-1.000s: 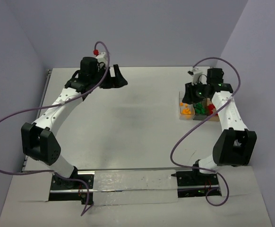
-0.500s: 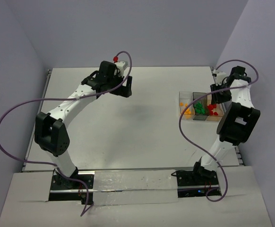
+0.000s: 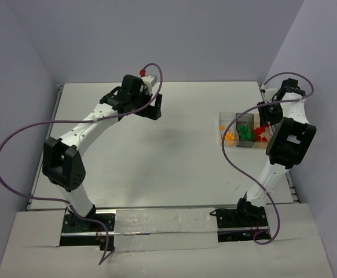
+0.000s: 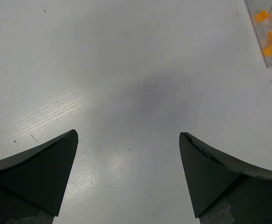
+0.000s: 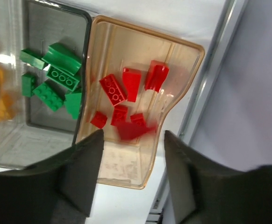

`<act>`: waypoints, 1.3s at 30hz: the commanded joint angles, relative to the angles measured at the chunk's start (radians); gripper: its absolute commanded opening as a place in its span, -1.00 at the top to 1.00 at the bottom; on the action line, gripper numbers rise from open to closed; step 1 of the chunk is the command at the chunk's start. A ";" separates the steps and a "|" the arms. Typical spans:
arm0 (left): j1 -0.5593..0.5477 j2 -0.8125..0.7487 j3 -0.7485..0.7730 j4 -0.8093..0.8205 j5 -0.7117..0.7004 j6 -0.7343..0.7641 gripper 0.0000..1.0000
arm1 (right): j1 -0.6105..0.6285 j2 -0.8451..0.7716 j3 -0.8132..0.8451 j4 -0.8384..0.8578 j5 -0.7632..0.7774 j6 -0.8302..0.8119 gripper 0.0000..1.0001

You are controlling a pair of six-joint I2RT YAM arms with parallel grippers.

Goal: Sort the legos into containers by color

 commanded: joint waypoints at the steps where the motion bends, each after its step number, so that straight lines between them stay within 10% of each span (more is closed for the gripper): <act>1: 0.009 0.001 0.050 0.002 0.017 0.014 -0.98 | -0.001 0.004 0.084 -0.040 -0.009 0.014 -0.42; 18: 0.279 -0.153 -0.084 0.008 0.199 -0.003 -0.99 | 0.312 -0.446 -0.105 0.034 -0.295 0.282 -0.99; 39: 0.320 -0.511 -0.388 0.071 0.044 0.097 -0.99 | 0.665 -0.736 -0.463 0.366 -0.170 0.511 -1.00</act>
